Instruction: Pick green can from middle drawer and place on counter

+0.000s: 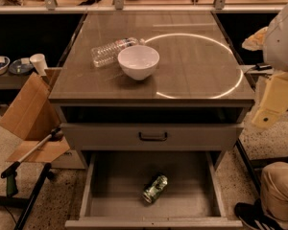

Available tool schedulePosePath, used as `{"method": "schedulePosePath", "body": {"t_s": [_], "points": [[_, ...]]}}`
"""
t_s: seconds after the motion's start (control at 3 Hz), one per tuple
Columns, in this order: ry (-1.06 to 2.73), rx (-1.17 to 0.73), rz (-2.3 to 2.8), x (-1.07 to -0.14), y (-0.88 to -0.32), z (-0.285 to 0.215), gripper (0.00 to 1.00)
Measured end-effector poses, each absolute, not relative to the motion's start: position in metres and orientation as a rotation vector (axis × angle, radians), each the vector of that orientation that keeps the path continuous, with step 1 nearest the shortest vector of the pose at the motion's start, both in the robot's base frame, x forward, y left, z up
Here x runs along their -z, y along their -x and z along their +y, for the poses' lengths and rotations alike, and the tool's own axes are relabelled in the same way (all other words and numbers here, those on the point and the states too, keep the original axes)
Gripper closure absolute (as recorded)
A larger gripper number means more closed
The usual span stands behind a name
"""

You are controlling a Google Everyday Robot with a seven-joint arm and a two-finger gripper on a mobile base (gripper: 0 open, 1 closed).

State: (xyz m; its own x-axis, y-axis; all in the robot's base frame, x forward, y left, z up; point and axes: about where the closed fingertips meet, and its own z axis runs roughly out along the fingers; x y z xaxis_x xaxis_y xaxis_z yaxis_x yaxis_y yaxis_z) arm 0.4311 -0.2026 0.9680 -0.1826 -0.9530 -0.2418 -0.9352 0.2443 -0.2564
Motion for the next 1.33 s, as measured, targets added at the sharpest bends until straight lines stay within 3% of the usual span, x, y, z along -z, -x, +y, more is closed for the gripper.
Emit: {"method": "schedulePosePath", "body": {"t_s": [0.67, 1.33], "points": [[1.742, 0.043, 2.163, -0.949, -0.436, -0.192, 0.0], [1.789, -0.2, 2.075, -0.807, -0.473, -0.121, 0.0]]}}
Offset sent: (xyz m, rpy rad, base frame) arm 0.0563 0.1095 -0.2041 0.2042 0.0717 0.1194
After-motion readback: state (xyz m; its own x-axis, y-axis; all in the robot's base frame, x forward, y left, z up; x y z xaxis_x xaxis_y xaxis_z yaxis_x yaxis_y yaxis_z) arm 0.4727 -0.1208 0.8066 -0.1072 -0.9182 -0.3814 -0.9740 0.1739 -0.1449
